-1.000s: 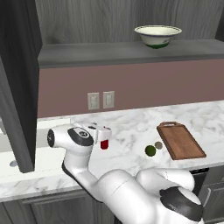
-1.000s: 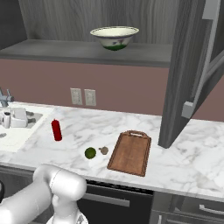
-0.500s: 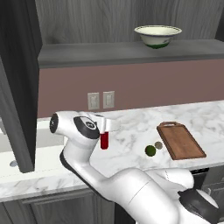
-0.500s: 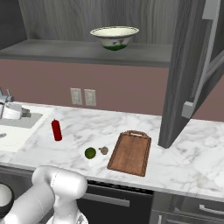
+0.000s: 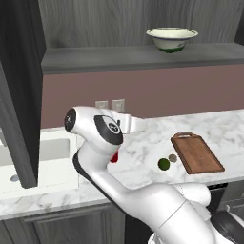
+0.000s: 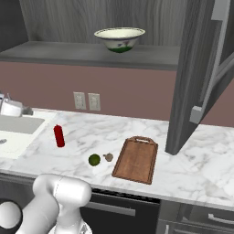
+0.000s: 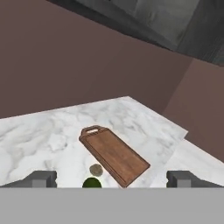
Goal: Open the cabinet. Place the bowl and condiment on the counter. Then place the lime and garlic on the cutting board.
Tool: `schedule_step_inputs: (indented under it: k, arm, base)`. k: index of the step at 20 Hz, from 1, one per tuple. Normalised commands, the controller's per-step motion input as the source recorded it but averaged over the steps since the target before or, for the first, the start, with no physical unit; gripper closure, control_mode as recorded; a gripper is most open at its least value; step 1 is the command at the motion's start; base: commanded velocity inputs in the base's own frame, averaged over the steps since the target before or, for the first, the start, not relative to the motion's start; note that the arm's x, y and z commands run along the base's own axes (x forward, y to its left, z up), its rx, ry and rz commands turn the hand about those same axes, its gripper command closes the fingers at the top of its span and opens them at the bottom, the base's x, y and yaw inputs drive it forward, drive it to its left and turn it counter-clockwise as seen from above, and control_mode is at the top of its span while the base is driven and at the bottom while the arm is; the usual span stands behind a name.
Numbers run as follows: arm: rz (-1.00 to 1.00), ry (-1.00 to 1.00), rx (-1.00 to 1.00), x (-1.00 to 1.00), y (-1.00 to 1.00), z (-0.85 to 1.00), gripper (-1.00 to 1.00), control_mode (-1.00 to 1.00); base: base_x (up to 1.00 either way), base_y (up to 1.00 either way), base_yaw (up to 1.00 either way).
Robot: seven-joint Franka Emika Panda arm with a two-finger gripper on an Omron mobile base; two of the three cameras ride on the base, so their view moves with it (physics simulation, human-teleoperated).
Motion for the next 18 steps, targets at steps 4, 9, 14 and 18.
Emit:
schedule_step_inputs:
  k: [4,9,14,18]
  arm:
    - [0.0,0.02,0.0,-0.19,-0.45,0.29,-1.0,-1.0]
    - [0.0,0.05,0.03,-0.16,-0.52,0.21,-1.0,-1.0]
    - [0.0,0.06,0.05,-0.09,-0.5,0.17,-1.0,-1.0]
    - [0.0,0.03,0.04,-0.05,-0.38,0.18,-1.0,-1.0]
  base:
    - [0.0,0.0,0.0]
    - [0.0,0.0,0.0]
    - [0.0,0.0,0.0]
    - [0.0,0.0,0.0]
